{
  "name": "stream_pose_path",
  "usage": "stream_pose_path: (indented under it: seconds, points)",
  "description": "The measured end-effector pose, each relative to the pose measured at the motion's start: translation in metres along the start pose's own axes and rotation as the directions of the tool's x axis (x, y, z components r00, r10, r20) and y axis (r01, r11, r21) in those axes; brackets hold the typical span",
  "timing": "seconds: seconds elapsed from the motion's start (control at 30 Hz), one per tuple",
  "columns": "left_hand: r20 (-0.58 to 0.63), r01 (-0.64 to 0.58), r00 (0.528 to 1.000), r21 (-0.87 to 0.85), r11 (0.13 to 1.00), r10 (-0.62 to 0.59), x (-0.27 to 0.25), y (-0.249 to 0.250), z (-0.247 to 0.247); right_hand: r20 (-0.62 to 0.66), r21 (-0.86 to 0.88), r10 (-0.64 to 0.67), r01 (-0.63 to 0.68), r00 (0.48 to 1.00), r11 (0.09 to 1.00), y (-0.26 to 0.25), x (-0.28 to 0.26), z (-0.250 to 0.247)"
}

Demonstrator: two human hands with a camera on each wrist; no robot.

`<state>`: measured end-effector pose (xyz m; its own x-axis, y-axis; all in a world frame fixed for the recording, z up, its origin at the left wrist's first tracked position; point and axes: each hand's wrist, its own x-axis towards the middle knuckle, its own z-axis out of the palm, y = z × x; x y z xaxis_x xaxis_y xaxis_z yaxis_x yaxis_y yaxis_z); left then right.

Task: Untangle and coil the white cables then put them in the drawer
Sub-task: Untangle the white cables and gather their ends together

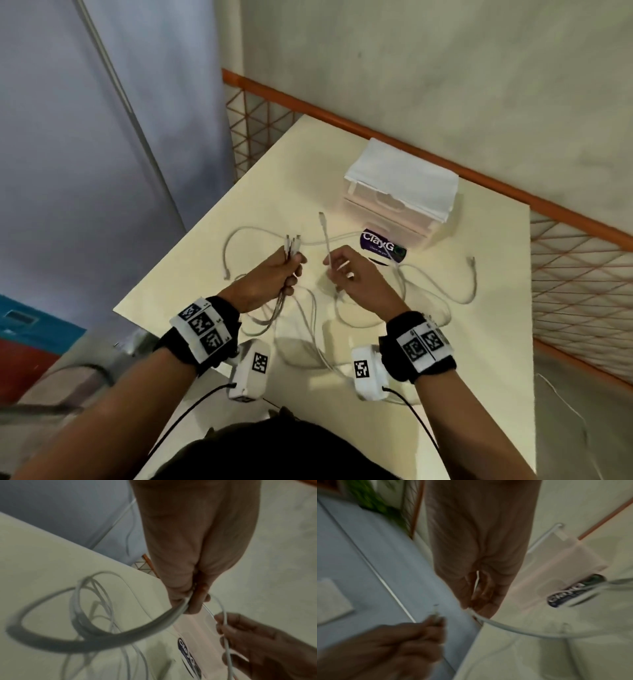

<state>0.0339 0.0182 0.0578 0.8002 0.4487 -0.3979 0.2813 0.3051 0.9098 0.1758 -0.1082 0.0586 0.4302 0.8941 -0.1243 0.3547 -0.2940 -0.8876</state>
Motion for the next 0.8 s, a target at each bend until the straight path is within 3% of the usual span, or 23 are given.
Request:
stream_pose_path:
  seconds: [0.1, 0.2, 0.4, 0.47, 0.6, 0.8]
  points:
    - [-0.031, -0.087, 0.996, -0.042, 0.995, 0.085, 0.010, 0.003, 0.016, 0.073, -0.019, -0.064, 0.065, 0.995, 0.998, -0.016, -0.016, 0.004]
    - [-0.002, -0.153, 0.988, -0.041, 0.987, 0.153, 0.014, 0.005, 0.029, 0.059, -0.090, -0.074, 0.079, 0.996, 0.993, -0.014, -0.022, 0.005]
    - [-0.194, -0.298, 0.946, -0.221, 0.928, 0.258, 0.012, 0.036, 0.029, 0.278, -0.060, 0.083, -0.069, 0.957, 0.996, 0.005, -0.040, 0.004]
    - [-0.175, -0.325, 0.937, -0.130, 0.937, 0.301, 0.011, 0.044, 0.020, 0.221, -0.066, 0.077, -0.064, 0.972, 0.996, 0.016, -0.046, 0.003]
    - [-0.125, -0.263, 0.955, 0.052, 0.963, 0.268, 0.008, 0.030, 0.025, -0.015, 0.022, -0.007, 0.007, 1.000, 1.000, 0.010, -0.043, -0.001]
    - [-0.099, -0.255, 0.963, -0.020, 0.967, 0.252, 0.005, 0.013, 0.048, 0.025, -0.002, -0.084, 0.084, 0.996, 0.996, -0.010, -0.029, 0.010]
